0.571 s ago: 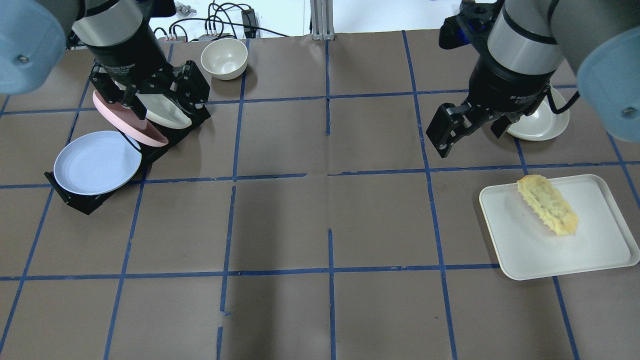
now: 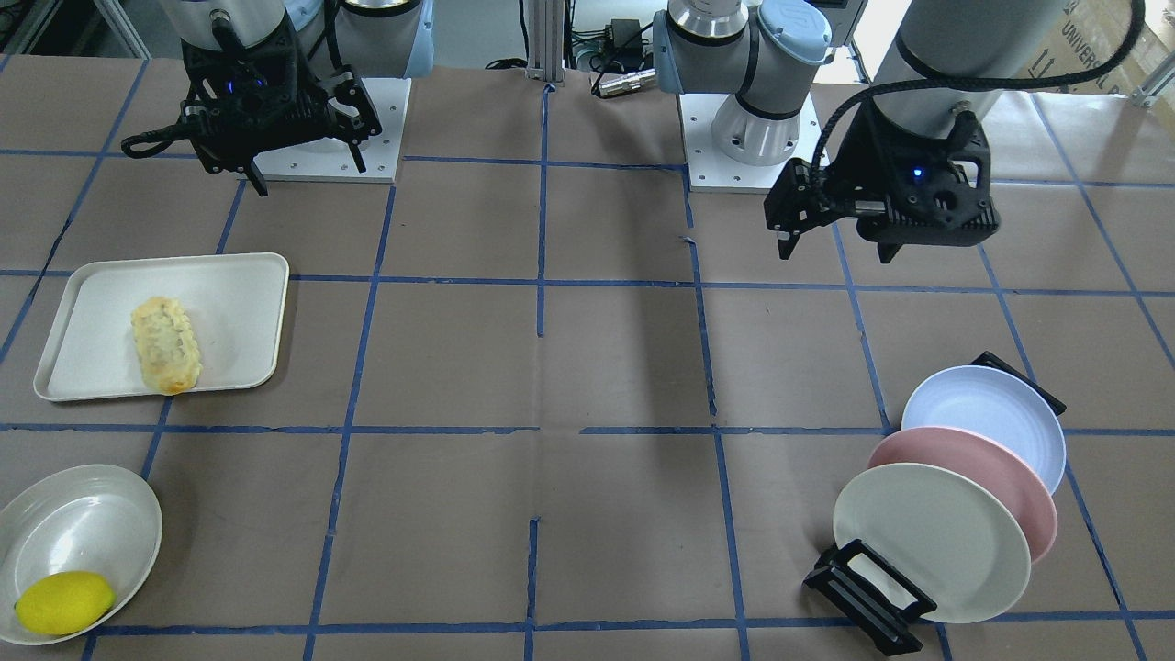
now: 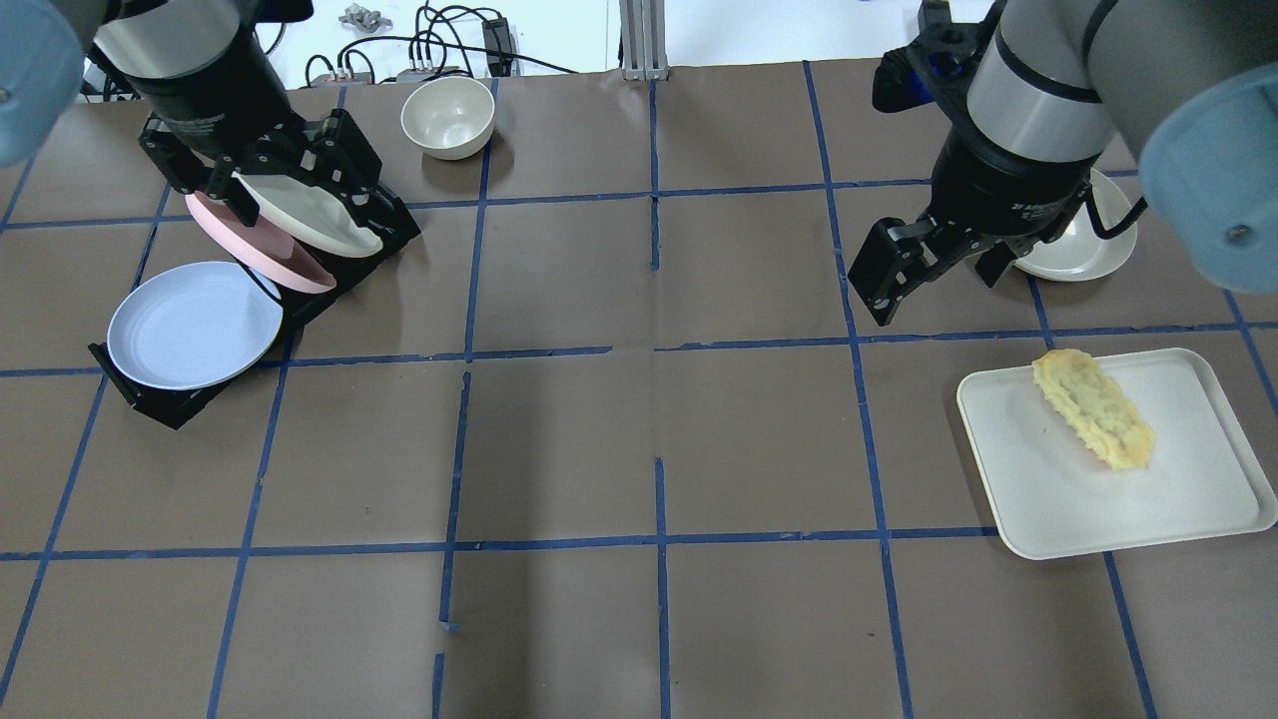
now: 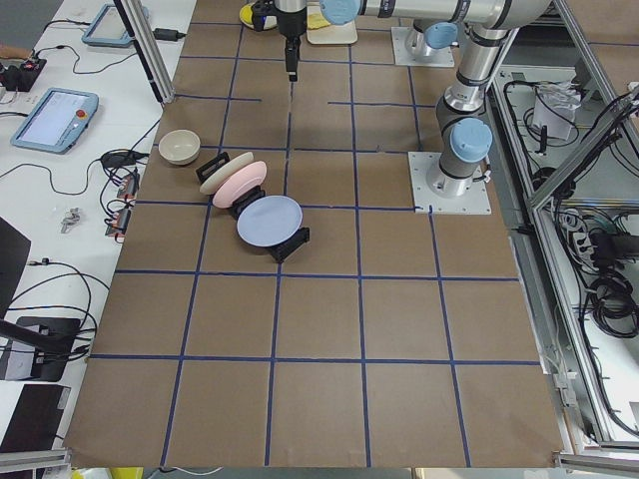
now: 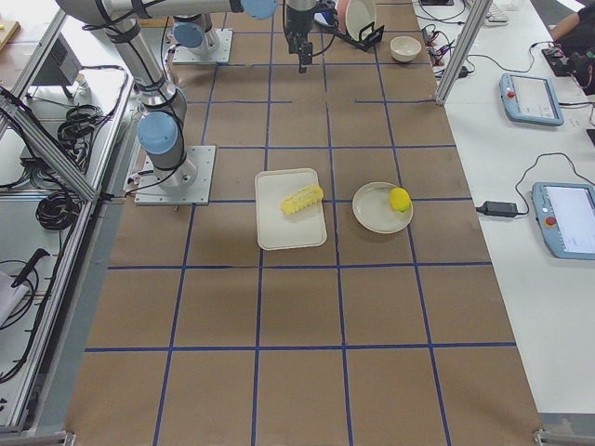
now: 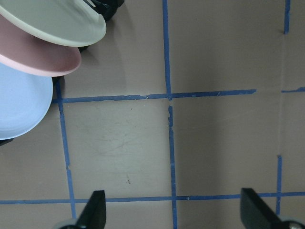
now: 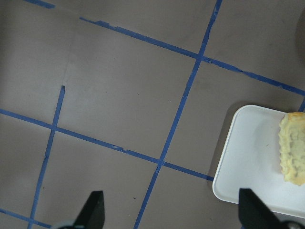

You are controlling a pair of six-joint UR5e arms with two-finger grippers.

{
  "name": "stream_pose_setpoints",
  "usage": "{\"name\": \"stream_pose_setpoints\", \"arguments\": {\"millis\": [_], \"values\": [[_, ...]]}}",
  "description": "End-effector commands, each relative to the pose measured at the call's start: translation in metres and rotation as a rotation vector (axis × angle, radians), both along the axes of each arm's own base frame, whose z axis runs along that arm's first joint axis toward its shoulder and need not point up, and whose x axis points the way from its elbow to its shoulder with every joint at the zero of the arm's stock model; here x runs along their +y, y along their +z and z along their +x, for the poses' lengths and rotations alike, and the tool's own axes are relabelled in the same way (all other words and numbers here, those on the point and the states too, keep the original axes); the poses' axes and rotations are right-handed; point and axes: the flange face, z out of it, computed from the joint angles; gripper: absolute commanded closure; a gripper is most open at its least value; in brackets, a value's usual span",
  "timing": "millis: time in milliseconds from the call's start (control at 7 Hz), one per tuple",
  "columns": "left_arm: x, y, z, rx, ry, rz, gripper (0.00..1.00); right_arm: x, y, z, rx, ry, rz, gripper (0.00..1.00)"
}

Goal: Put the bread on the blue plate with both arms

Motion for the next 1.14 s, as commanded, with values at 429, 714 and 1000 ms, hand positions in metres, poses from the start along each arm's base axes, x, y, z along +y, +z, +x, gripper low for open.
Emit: {"name": "stream_pose_setpoints", "arguments": {"millis": [429, 714, 1000], "values": [[-0.026, -0.056, 0.259, 0.053, -0.138, 0.058, 0.00, 0.000, -0.002, 0.000, 0.000, 0.001, 0.000, 0.00], [-0.042, -0.120, 0.335, 0.134, -0.139, 0.053, 0.00, 0.000, -0.002, 0.000, 0.000, 0.001, 0.002, 0.00], [-0.068, -0.184, 0.370, 0.132, -0.131, 0.054, 0.00, -0.001, -0.002, -0.002, -0.001, 0.002, 0.000, 0.00]]}}
